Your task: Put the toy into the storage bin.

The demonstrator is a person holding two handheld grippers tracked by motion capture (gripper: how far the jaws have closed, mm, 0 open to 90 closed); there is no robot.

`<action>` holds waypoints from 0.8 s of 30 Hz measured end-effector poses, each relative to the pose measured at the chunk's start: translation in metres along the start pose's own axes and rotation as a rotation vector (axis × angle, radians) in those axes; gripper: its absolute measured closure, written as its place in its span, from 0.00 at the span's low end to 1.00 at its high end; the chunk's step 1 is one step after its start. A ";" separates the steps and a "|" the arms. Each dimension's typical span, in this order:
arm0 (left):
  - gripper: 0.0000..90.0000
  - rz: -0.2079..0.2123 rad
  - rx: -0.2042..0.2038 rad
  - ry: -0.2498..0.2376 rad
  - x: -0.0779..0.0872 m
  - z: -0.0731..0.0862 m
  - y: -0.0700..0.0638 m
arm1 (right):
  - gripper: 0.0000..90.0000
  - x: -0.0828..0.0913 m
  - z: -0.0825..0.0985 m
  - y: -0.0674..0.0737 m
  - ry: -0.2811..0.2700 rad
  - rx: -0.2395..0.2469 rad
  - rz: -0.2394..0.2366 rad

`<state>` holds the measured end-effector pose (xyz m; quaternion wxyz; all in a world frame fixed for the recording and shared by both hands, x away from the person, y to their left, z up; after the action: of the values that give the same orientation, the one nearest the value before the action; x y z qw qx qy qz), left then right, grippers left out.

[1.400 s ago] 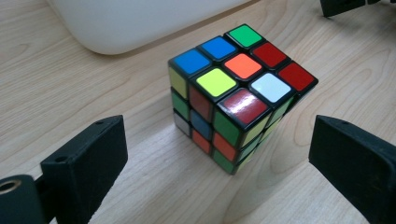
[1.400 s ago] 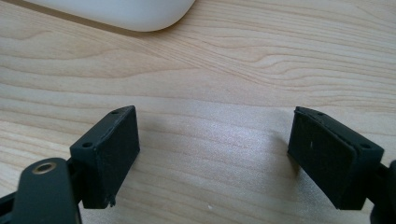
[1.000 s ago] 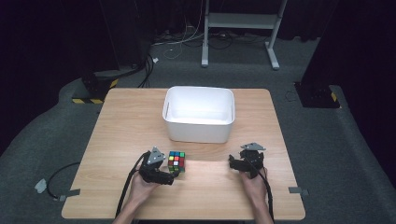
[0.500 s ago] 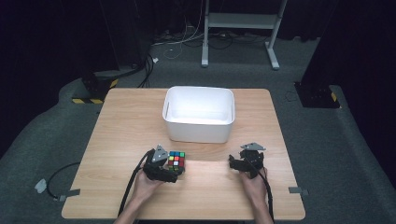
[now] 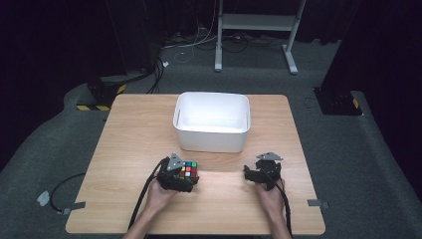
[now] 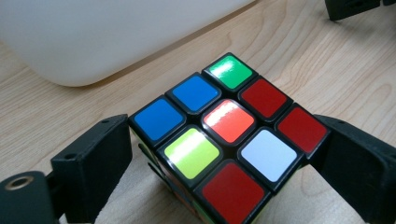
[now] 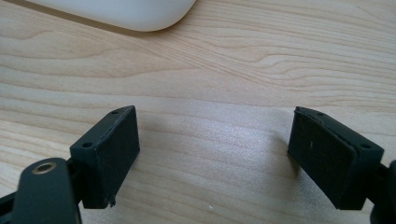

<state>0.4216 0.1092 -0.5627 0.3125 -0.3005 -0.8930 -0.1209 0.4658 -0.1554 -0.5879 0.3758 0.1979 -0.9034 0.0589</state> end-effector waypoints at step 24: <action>0.13 0.001 -0.004 -0.014 -0.004 -0.002 0.000 | 0.18 0.000 0.000 0.000 0.000 0.001 -0.001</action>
<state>0.4244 0.1066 -0.5636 0.3058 -0.3021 -0.8948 -0.1205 0.4657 -0.1551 -0.5879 0.3759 0.1988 -0.9032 0.0593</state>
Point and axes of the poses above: each handheld gripper's, and its own axes: x roughly backward along the jaws, z roughly out of its underside, y roughly to its left, the point moved 9 cm from there along -x, roughly forward along the jaws, and after that the axes turned 5 degrees about -z, right-handed, at the moved point
